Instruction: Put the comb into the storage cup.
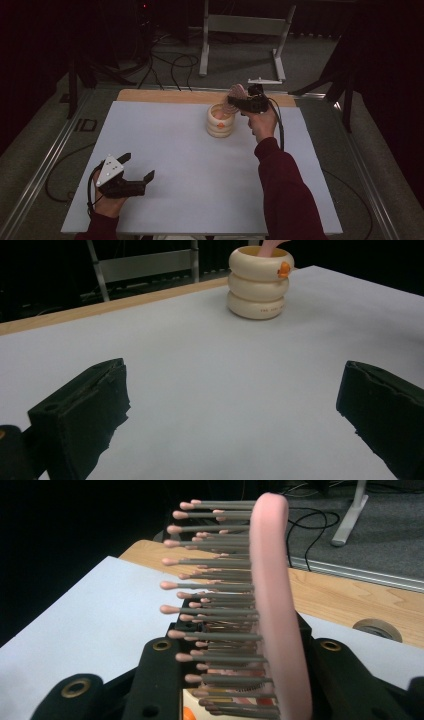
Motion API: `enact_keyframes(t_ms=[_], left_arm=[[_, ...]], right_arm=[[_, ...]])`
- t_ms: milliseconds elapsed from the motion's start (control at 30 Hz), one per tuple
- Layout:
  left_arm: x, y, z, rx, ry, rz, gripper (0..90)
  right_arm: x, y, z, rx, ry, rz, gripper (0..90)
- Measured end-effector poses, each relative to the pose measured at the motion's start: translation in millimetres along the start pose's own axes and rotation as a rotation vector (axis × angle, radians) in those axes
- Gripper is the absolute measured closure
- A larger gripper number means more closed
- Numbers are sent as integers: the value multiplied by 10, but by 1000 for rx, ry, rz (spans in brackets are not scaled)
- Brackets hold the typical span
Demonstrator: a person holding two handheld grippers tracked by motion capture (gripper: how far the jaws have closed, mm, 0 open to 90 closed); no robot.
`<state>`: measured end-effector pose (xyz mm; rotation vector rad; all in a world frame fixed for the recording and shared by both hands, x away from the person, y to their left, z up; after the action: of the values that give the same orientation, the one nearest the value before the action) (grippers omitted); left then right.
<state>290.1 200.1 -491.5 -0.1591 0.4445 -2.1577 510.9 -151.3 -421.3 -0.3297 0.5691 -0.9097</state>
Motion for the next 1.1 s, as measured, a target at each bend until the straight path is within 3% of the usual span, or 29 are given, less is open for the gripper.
enact_keyframes(t_ms=[533,1100], left_arm=[[3,7,-6,-4,-2,-1,11],[8,13,-11,-6,0,-2,11]], right_arm=[[-1,44,-31,-11,3,2,638],[58,51,-48,-6,47,0,634]])
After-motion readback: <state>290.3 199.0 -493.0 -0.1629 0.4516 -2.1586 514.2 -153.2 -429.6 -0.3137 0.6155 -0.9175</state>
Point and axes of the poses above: each handheld gripper's, and its own axes: y roughly forward along the jaws, z roughly out of its top, x roughly to its right, the point moved 5 cm from there along y, roughly forward along the jaws, and after that the axes turned 4 degrees about y, right-handed, at the moved point
